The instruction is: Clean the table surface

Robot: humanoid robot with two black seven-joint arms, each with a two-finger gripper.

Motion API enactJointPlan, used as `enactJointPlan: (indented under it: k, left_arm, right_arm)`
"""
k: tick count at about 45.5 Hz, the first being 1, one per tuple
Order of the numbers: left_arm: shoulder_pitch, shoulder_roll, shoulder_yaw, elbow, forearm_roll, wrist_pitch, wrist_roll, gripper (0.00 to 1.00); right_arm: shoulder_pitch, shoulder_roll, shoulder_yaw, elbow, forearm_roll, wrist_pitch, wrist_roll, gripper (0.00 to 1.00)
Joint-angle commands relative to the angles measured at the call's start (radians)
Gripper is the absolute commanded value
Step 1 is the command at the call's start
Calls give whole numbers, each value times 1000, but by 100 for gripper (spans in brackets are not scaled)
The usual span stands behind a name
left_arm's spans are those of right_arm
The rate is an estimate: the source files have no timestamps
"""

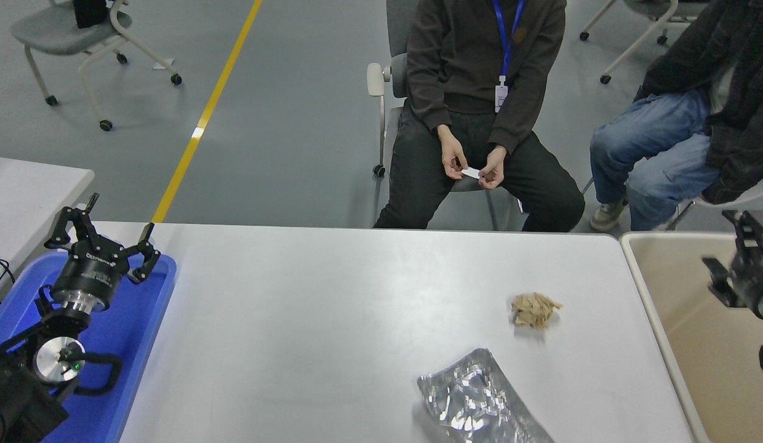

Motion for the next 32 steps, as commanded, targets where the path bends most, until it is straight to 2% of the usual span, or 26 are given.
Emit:
enactJointPlan:
  k: [1, 10, 22, 32]
  left_arm:
    - [0, 0, 0, 0, 0, 0, 0, 100]
    - [0, 0, 0, 0, 0, 0, 0, 100]
    - [0, 0, 0, 0, 0, 0, 0, 100]
    - [0, 0, 0, 0, 0, 0, 0, 100]
  right_arm:
    - [-129, 77, 144, 132, 16, 23, 44, 99]
    - [-203, 138, 141, 125, 16, 98, 150, 99]
    - [-214, 240, 144, 97, 16, 101, 163, 99]
    - [-148, 289, 147, 20, 16, 100, 190, 99]
